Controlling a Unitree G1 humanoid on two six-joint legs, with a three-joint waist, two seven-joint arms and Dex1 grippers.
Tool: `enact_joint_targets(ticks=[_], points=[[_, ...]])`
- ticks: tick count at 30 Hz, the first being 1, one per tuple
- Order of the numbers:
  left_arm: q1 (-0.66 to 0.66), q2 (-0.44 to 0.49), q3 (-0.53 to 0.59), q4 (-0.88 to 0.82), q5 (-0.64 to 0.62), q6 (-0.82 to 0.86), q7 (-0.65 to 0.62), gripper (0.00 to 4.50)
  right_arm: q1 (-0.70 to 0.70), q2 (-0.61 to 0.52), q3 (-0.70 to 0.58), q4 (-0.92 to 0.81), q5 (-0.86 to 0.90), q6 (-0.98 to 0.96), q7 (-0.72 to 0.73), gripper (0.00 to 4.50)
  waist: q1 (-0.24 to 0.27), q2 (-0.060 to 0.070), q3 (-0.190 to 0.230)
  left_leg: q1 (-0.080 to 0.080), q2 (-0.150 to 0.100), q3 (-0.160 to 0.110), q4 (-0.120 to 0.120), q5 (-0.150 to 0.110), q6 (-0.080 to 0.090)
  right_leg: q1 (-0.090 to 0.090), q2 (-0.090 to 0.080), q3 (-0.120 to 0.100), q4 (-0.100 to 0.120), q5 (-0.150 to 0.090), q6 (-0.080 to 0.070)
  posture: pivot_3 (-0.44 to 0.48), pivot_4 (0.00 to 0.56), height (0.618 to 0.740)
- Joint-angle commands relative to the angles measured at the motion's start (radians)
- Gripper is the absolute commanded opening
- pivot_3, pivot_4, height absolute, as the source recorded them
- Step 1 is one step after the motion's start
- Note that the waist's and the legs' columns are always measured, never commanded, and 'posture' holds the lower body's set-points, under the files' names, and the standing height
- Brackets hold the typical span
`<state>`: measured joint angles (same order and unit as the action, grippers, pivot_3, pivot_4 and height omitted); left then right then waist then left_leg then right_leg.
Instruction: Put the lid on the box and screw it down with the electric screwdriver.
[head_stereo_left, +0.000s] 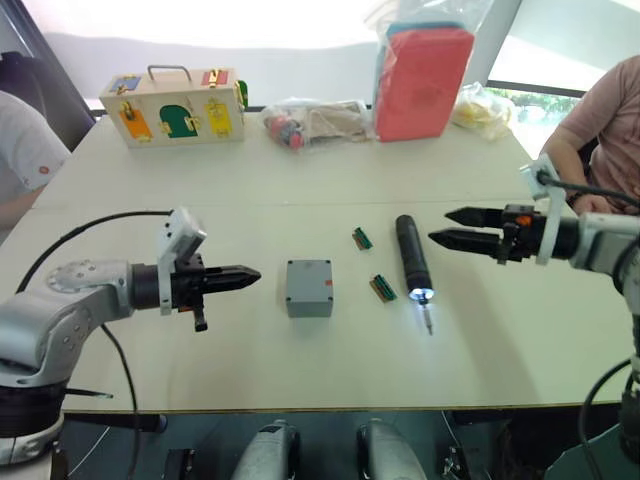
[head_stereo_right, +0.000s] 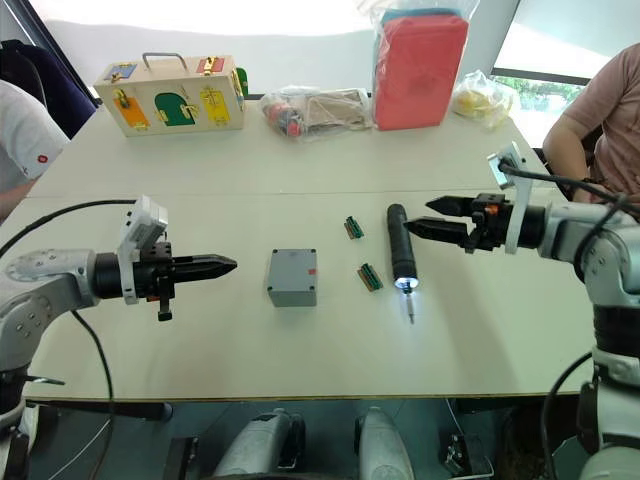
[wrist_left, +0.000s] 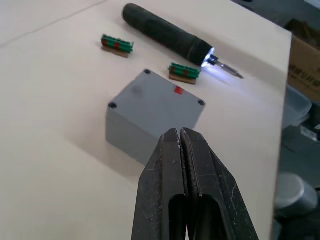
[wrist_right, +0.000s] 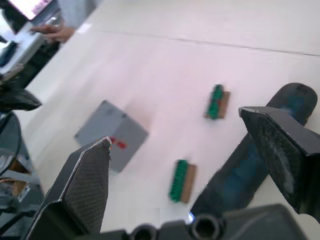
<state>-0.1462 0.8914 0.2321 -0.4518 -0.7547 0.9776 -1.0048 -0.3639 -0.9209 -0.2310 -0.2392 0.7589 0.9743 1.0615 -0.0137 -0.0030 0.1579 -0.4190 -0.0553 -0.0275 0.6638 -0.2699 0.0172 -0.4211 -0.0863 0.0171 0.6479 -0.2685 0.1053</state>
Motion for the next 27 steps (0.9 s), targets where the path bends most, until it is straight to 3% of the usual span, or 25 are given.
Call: enact_joint_targets(ticks=[1, 15, 27], points=[[0.151, 0.055, 0.043, -0.036, 0.017, -0.014, -0.032, 0.0, 0.215, -0.022, 0.071, -0.213, -0.051, -0.126, 0.061, 4.46, 0.002, 0.001, 0.001, 0.002, 0.0, 0.0, -0.001, 0.0, 0.0, 0.001, 0.0, 0.0, 0.0, 0.0, 0.0, 0.0, 0.15, 0.738], [0.35, 0.075, 0.072, -0.135, -0.052, -0.016, -0.031, 0.0, 0.414, -0.11, 0.093, -0.377, -0.008, -0.149, 0.12, 4.46, 0.025, 0.0, 0.001, 0.009, 0.0, 0.0, -0.007, -0.002, 0.002, 0.013, -0.004, 0.0, -0.016, -0.002, -0.004, 0.0, 0.15, 0.738], [0.377, 0.07, 0.066, -0.138, -0.08, -0.022, -0.009, 0.0, 0.451, -0.13, 0.132, -0.394, -0.011, -0.171, 0.142, 4.46, 0.027, 0.0, 0.001, 0.01, 0.0, 0.001, -0.006, -0.003, 0.002, 0.014, -0.004, 0.0, -0.018, -0.002, -0.006, 0.0, 0.15, 0.738]])
